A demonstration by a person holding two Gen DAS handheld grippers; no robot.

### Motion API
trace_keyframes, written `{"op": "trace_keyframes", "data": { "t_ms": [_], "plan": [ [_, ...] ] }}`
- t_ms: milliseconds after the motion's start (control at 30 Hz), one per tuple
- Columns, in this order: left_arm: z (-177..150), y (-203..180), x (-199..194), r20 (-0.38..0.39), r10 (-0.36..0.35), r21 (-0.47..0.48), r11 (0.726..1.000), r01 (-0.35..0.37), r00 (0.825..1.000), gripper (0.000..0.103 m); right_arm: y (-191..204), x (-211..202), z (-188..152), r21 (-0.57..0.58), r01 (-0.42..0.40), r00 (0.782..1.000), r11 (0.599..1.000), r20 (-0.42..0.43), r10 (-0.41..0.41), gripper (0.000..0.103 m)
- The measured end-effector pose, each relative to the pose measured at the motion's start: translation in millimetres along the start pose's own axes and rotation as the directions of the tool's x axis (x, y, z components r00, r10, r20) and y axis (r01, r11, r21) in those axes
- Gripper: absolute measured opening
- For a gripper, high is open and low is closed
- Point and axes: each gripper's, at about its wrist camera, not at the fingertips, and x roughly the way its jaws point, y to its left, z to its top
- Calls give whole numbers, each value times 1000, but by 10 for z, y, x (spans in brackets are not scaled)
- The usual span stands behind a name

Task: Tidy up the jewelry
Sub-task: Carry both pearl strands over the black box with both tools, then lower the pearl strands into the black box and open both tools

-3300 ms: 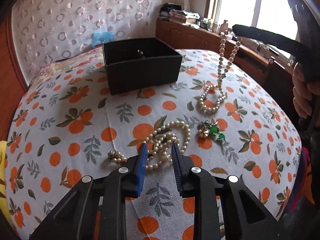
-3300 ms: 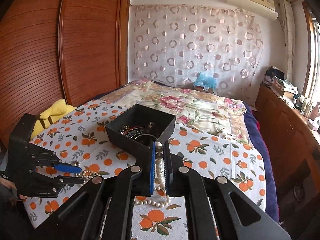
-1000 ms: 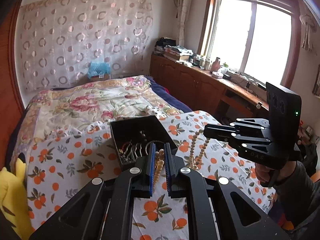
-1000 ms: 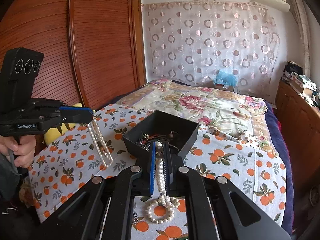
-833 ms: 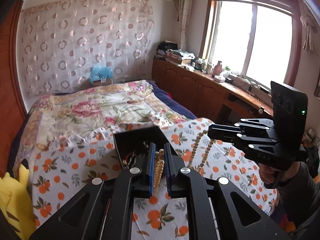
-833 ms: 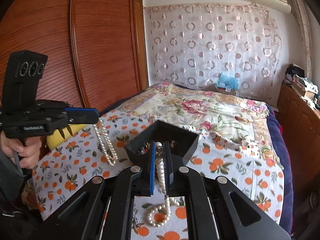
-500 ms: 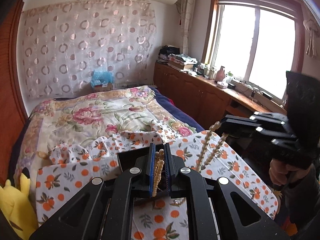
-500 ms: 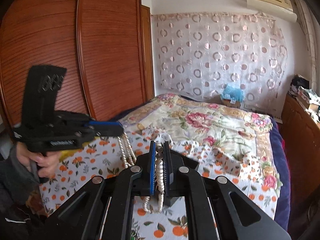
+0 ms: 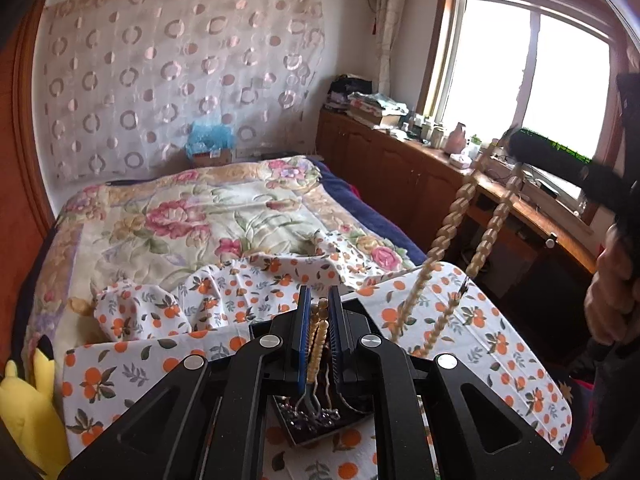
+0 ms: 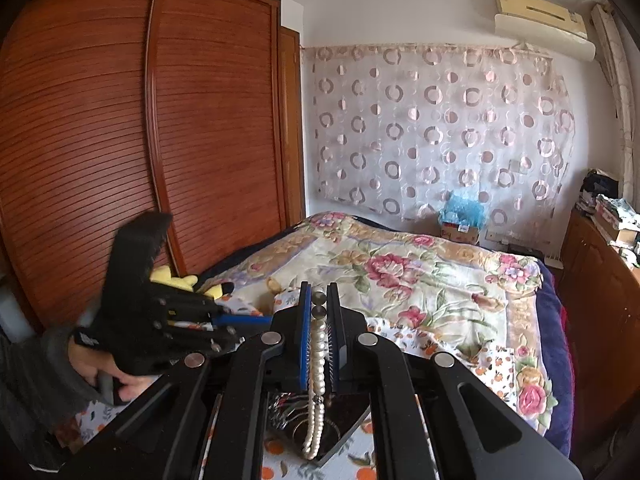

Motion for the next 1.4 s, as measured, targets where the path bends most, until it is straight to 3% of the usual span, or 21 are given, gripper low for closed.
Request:
{"op": "trace_keyframes", "data": {
  "t_ms": [267, 767, 867, 900, 967, 1100, 1167, 1400],
  "plan": [
    [-50, 109, 342, -50, 8, -13, 1000, -8, 999, 8, -107, 283, 5, -16, 42, 999, 999, -29, -42, 8],
    [-144, 168, 530, -93, 24, -24, 999, -27, 995, 9, -235, 868, -539, 29, 47, 980, 998, -196, -41, 9],
    [-210, 142, 478, -101, 42, -18, 999, -44, 994, 13, -226, 956, -654, 35, 55, 974, 998, -221, -46, 9],
    [-246, 128, 444, -101, 48, -14, 999, -50, 994, 19, -227, 977, -693, 41, 59, 973, 997, -227, -48, 9],
    [-301, 117, 390, -100, 55, -10, 998, -57, 993, 24, -223, 996, -756, 50, 63, 971, 997, -233, -50, 9],
    [-453, 80, 252, -103, 57, -20, 998, -60, 993, 27, -231, 978, -825, 58, 69, 971, 996, -232, -54, 10],
    [-513, 42, 198, -102, 64, -16, 998, -66, 993, 28, -239, 944, -838, 67, 70, 972, 995, -228, -53, 14],
    [-743, -114, 23, -103, 74, 9, 997, -73, 992, 30, -97, 607, -1078, 92, 62, 973, 994, -227, -39, 15]
  ]
}}
